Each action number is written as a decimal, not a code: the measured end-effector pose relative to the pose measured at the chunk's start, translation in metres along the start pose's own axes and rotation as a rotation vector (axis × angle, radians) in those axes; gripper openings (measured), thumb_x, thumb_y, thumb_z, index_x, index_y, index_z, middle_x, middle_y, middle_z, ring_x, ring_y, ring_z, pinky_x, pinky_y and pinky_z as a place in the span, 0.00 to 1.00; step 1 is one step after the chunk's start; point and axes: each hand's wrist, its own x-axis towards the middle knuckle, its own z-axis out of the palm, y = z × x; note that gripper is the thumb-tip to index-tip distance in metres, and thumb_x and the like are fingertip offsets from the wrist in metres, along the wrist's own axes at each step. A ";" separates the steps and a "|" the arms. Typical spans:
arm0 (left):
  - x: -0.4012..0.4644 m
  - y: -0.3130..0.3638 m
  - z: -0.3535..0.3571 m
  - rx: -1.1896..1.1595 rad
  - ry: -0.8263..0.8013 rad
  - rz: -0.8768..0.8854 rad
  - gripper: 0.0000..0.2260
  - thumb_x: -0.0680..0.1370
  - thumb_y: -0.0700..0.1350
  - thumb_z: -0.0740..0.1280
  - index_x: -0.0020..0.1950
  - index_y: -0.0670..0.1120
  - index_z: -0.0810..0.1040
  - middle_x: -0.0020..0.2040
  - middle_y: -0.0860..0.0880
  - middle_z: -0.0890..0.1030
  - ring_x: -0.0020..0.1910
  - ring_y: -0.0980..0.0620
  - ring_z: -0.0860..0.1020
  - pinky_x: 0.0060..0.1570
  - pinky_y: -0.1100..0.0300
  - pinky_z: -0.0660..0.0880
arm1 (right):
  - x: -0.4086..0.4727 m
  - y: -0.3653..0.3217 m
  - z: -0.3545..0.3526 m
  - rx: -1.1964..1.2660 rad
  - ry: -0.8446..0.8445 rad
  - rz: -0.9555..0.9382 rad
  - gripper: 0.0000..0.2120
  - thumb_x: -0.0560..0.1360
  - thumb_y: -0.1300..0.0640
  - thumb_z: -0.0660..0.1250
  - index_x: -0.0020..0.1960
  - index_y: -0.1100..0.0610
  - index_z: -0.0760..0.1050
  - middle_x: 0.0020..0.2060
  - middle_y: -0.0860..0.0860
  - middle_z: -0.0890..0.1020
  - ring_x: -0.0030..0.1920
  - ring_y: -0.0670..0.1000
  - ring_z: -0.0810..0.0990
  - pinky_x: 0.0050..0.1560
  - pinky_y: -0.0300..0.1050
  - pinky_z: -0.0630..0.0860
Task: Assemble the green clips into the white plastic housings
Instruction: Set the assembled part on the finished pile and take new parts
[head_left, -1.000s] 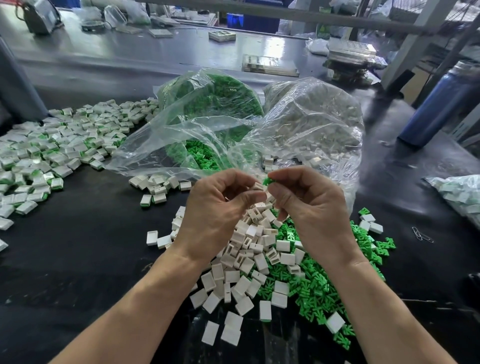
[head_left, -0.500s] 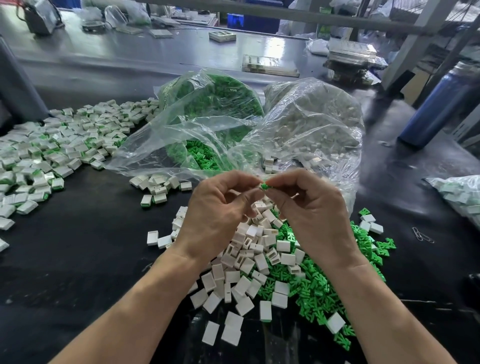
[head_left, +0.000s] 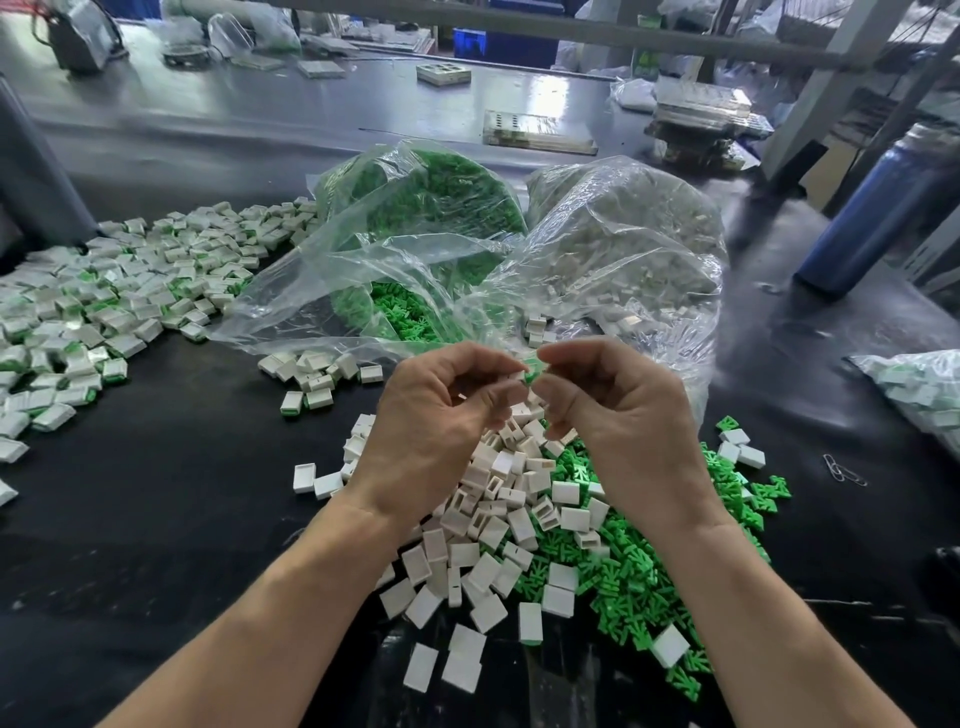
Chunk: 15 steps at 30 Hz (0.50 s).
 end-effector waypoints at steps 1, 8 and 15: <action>0.000 0.000 0.000 -0.018 -0.001 0.000 0.06 0.78 0.39 0.73 0.52 0.48 0.84 0.44 0.53 0.87 0.41 0.54 0.85 0.43 0.63 0.82 | 0.000 0.000 0.002 0.084 0.011 0.032 0.09 0.75 0.62 0.75 0.55 0.57 0.83 0.41 0.53 0.86 0.38 0.51 0.85 0.41 0.43 0.83; 0.001 0.002 0.003 -0.068 0.016 -0.030 0.07 0.78 0.37 0.73 0.50 0.49 0.84 0.43 0.51 0.87 0.41 0.52 0.85 0.42 0.62 0.82 | 0.000 0.002 0.008 0.106 0.063 0.028 0.05 0.75 0.59 0.75 0.50 0.54 0.85 0.39 0.52 0.88 0.35 0.51 0.85 0.37 0.39 0.82; 0.003 0.002 0.005 0.048 0.037 0.005 0.08 0.78 0.32 0.72 0.50 0.45 0.84 0.42 0.52 0.86 0.39 0.52 0.85 0.39 0.62 0.82 | -0.001 -0.002 0.009 -0.010 0.077 0.017 0.05 0.76 0.65 0.75 0.49 0.56 0.85 0.37 0.51 0.87 0.35 0.51 0.85 0.37 0.39 0.81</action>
